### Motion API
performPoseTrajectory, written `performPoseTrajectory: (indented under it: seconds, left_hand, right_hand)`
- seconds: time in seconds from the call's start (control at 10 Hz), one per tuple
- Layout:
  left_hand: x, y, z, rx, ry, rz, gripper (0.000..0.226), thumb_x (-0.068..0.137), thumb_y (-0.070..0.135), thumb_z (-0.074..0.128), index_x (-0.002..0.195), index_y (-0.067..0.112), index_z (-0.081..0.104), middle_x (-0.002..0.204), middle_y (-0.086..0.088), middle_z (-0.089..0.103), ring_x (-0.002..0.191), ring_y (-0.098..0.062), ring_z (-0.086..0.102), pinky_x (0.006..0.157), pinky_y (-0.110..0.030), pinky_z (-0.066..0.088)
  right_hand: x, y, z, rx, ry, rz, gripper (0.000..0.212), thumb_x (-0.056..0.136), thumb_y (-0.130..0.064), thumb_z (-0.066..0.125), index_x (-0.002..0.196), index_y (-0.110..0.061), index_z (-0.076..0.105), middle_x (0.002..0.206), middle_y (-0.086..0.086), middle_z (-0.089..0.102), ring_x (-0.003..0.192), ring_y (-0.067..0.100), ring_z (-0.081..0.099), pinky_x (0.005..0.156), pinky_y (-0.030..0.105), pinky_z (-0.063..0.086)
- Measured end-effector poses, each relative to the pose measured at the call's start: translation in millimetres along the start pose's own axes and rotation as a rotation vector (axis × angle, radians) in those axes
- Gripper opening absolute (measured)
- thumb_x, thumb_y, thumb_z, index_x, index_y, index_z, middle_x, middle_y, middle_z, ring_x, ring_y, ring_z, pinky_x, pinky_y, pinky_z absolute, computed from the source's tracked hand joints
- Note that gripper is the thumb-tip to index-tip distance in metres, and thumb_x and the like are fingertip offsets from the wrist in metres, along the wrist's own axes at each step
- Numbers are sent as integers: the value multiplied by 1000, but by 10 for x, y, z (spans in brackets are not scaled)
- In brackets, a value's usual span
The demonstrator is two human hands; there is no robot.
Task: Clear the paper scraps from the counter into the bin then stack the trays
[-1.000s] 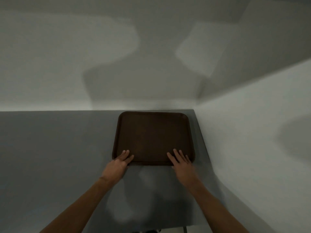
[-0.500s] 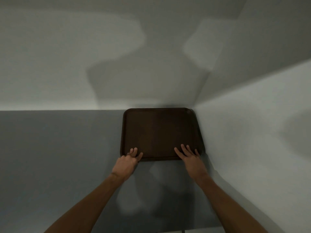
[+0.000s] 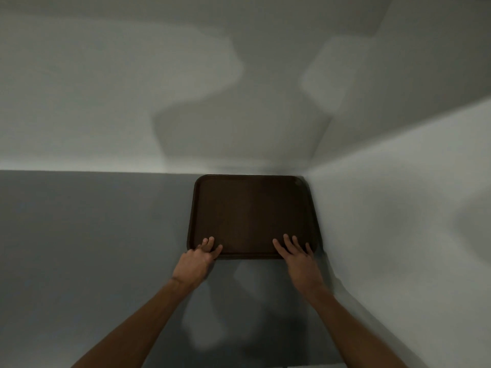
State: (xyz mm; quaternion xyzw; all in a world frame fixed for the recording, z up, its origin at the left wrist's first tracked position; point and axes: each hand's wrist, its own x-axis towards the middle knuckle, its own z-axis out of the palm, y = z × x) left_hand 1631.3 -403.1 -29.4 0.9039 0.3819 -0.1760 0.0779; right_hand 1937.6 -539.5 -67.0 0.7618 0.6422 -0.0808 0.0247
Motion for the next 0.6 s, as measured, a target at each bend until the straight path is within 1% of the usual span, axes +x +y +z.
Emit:
performPoseTrajectory:
  seconds: [0.1, 0.2, 0.3, 0.4, 0.5, 0.6]
  left_hand:
    - [-25, 15, -28, 0, 3, -2, 69, 103, 4, 38, 163, 32, 18, 172, -6, 4, 157, -26, 20, 106, -47, 48]
    - [-52, 48, -27, -15, 5, -5, 66, 104, 5, 37, 162, 31, 20, 172, -6, 6, 157, -27, 21, 106, -48, 46]
    - [-70, 59, -46, -72, 5, -7, 57, 107, 21, 42, 161, 29, 26, 171, -7, 13, 157, -27, 21, 112, -46, 43]
    - [-83, 13, -96, -132, 35, 6, 56, 106, 39, 44, 159, 25, 32, 169, -6, 23, 157, -26, 20, 124, -42, 26]
    - [-284, -2, -185, -143, 114, -28, 61, 107, 43, 39, 161, 20, 25, 169, -7, 22, 158, -27, 13, 127, -44, 16]
    - [-528, -21, -367, -107, 248, -24, 67, 108, 47, 31, 164, 15, 12, 172, -8, 11, 159, -26, 3, 129, -45, 11]
  right_hand:
    - [0, 6, 28, -35, -27, -2, 88, 94, 2, 54, 167, -37, 23, 173, 6, 26, 160, 34, 25, 124, 61, 24]
    - [7, 33, 49, -24, -26, 8, 91, 91, 3, 60, 166, -36, 26, 171, 9, 31, 157, 35, 30, 121, 62, 30]
    - [-41, 2, 10, -14, -80, 14, 91, 97, 0, 54, 169, -34, 10, 176, 9, 14, 162, 35, 14, 125, 59, 23]
    - [-61, -71, -118, 86, -108, 41, 85, 101, -20, 53, 169, -32, 4, 177, 7, 6, 163, 32, 7, 129, 52, 15]
    - [-276, -268, -222, 52, -129, 139, 84, 101, -49, 50, 170, -24, 9, 177, 7, 10, 163, 30, 8, 131, 49, 12]
    - [-446, -592, -409, 49, -46, 229, 88, 102, -64, 38, 169, -15, 10, 177, 8, 11, 164, 29, 6, 131, 49, 7]
